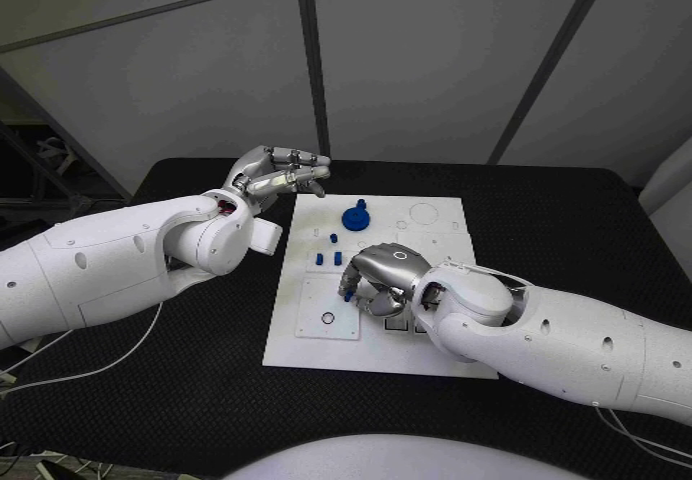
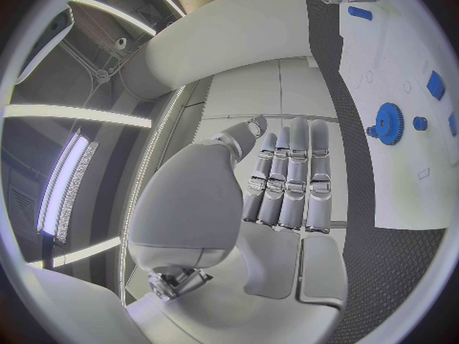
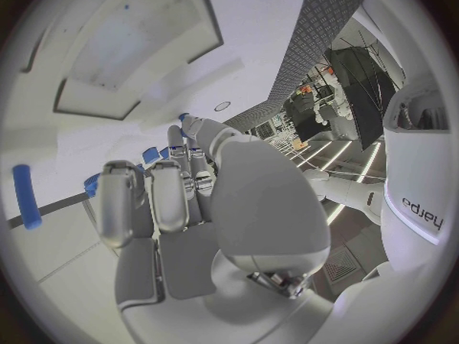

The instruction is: Assemble the parts on the task board

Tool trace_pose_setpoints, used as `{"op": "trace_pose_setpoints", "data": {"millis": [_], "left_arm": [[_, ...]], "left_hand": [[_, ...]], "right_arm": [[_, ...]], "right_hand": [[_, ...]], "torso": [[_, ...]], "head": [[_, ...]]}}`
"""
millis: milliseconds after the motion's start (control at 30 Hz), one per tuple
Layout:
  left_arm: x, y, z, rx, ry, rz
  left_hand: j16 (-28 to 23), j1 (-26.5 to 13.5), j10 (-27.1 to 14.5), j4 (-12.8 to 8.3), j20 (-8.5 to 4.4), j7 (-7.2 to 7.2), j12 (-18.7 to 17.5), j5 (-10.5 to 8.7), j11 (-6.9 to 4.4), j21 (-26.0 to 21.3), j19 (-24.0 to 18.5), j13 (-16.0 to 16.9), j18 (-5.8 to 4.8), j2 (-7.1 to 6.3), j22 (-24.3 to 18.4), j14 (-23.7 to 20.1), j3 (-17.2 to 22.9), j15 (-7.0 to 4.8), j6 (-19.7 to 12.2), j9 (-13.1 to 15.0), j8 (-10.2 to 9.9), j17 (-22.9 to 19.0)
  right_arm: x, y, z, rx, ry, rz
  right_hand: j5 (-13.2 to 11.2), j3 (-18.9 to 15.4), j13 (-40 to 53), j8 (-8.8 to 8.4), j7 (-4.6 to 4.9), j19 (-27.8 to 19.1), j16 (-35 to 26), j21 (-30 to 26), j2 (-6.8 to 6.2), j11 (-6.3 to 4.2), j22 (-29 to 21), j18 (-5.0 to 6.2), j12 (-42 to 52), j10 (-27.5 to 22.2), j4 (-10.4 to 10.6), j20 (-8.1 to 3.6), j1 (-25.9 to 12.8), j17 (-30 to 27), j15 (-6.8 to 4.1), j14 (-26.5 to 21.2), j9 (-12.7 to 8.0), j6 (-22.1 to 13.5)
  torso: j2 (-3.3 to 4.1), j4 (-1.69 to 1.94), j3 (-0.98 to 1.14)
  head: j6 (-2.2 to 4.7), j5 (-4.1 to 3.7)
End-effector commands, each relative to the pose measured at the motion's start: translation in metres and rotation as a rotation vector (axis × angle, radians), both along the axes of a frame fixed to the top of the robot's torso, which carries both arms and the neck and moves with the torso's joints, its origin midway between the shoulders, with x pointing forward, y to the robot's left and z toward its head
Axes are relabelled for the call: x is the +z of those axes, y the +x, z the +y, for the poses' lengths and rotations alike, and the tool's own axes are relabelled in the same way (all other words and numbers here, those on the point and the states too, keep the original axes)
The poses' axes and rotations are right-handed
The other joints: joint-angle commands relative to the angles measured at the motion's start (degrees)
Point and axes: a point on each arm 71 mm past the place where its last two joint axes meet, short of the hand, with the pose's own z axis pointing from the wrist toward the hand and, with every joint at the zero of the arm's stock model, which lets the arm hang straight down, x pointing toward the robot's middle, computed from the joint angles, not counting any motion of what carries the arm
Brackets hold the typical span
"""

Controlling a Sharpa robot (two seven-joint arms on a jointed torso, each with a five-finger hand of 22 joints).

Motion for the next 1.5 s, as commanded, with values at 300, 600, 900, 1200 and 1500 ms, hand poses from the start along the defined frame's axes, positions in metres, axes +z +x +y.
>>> {"op": "trace_pose_setpoints", "data": {"millis": [300,600,900,1200,1500], "left_arm": [[0.001,0.0,-0.003,-0.019,-0.009,0.001],[0.001,0.0,-0.003,-0.02,-0.009,0.004],[0.001,0.0,-0.002,-0.02,-0.008,0.007],[0.0,0.001,-0.001,-0.021,-0.007,0.01],[0.0,0.001,0.0,-0.021,-0.007,0.01]], "left_hand": [[-0.4,-0.15,-0.42,-0.22,0.31,0.46,0.31,0.36,0.0,-0.21,0.11,-0.06,-0.69,0.46,-0.06,0.17,-0.09,0.26,-0.14,-0.09,-0.26,-0.07],[-0.4,-0.15,-0.42,-0.22,0.31,0.46,0.31,0.36,0.0,-0.21,0.11,-0.06,-0.69,0.46,-0.06,0.17,-0.09,0.26,-0.14,-0.09,-0.26,-0.07],[-0.46,-0.18,-0.47,-0.19,0.33,0.49,0.35,0.36,0.02,-0.26,0.11,-0.07,-0.69,0.54,-0.1,0.19,-0.13,0.29,-0.18,-0.08,-0.26,-0.13],[-0.48,-0.19,-0.5,-0.19,0.34,0.5,0.36,0.36,0.04,-0.28,0.11,-0.07,-0.7,0.55,-0.12,0.19,-0.15,0.3,-0.2,-0.08,-0.27,-0.15],[-0.49,-0.19,-0.51,-0.19,0.34,0.5,0.36,0.35,0.04,-0.29,0.1,-0.07,-0.7,0.55,-0.12,0.19,-0.16,0.3,-0.21,-0.08,-0.27,-0.16]], "right_arm": [[-0.003,-0.001,0.004,0.007,-0.054,-0.004],[-0.002,0.0,0.003,0.003,-0.042,-0.014],[0.005,-0.003,0.0,0.004,0.029,-0.055],[0.017,-0.009,-0.017,-0.015,0.134,-0.096],[0.035,0.01,-0.065,-0.132,0.11,-0.061]], "right_hand": [[-0.07,-0.88,-0.26,-1.52,0.67,-0.42,-0.02,-0.28,-0.17,-0.1,5.32,-0.43,-1.53,-0.4,0.1,0.56,-1.75,-0.56,0.21,2.59,-0.23,-1.27],[0.85,-2.31,-2.53,-4.93,2.22,-5.19,-1.55,-4.36,-2.29,2.33,-0.13,1.02,-5.21,-9.22,0.52,2.36,-3.89,-3.07,2.21,1.77,-1.33,-6.24],[0.86,-2.75,-2.79,-5.2,2.15,-5.77,-1.88,-4.97,-2.51,2.46,-0.86,1.22,-4.86,-10.31,0.32,2.59,-3.84,-3.61,2.32,1.57,-1.33,-6.63],[0.86,-3.2,-2.77,-5.27,1.81,-5.7,-2.09,-5.06,-2.51,2.24,-0.92,1.24,-3.95,-10.07,0.33,2.6,-3.94,-4.02,2.19,1.49,-1.3,-6.91],[0.95,-3.47,-2.86,-4.91,1.85,-5.54,-2.44,-5.09,-2.37,2.18,-0.91,1.22,-3.06,-9.77,0.46,2.51,-4.11,-4.61,2.11,1.37,-1.08,-6.04]], "torso": [[0.0,0.02,0.01],[-0.03,-0.04,0.04],[0.01,-0.03,0.11],[-0.07,-0.08,0.07],[-0.23,-0.32,-0.07]], "head": [[-0.02,0.02],[-0.06,0.16],[0.12,0.19],[0.56,-0.13],[1.29,-0.96]]}}
